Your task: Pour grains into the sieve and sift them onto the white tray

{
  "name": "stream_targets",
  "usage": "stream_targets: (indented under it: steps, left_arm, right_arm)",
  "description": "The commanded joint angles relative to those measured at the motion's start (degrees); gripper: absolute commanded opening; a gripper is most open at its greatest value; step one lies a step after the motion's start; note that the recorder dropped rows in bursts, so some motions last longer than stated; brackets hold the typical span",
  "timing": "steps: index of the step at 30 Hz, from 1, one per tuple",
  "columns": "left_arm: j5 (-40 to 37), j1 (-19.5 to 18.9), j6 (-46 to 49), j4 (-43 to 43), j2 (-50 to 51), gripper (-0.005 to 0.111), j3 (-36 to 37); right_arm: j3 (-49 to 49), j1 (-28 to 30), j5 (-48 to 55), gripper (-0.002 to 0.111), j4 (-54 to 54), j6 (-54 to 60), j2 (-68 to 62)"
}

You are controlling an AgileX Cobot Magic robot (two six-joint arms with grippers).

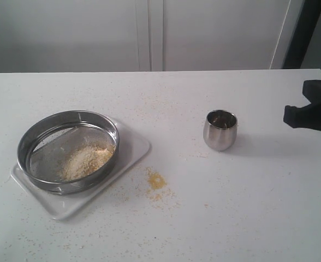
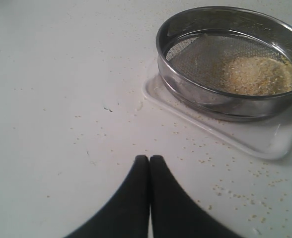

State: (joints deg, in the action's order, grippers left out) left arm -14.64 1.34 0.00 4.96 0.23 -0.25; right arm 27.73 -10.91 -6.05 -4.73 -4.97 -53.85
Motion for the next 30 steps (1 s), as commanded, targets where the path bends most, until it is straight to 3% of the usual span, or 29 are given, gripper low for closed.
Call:
stream_targets:
  steps: [1, 11, 21, 30]
  left_arm:
    - [0.08, -0.07, 0.0, 0.36, -0.23, 0.0, 0.25]
    - [0.08, -0.07, 0.0, 0.36, -0.23, 0.0, 0.25]
    - [0.08, 0.06, 0.0, 0.27, -0.23, 0.0, 0.25]
    - [0.08, 0.06, 0.0, 0.27, -0.23, 0.0, 0.25]
  right_arm:
    - [-4.71, -0.01, -7.22, 0.0, 0.7, -1.25, 2.68]
    - [-5.03, 0.09, -4.58, 0.0, 0.7, 3.28, 3.12]
    - [-5.03, 4.17, 15.12, 0.0, 0.7, 3.46, 8.47]
    - [-5.13, 6.01, 22.66, 0.0, 3.68, 3.31, 16.75]
